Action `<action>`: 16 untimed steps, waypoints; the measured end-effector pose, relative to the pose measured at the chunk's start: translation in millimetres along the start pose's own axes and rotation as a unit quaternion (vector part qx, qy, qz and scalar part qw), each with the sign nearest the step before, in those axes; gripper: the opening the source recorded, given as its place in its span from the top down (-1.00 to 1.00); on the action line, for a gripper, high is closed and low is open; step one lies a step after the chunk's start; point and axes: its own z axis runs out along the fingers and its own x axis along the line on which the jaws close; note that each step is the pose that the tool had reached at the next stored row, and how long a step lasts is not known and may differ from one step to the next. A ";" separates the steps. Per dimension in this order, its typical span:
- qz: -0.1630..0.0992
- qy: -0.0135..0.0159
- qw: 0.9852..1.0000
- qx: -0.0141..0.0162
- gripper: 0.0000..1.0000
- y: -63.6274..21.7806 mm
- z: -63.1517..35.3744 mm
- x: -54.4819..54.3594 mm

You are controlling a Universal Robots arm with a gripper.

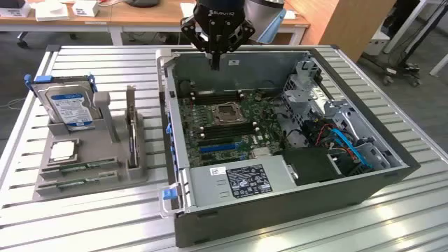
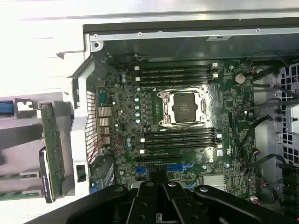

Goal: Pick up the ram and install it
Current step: 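Reach for the ram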

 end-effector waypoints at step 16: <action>0.000 0.000 1.000 0.000 0.81 -0.3 -0.1 4.4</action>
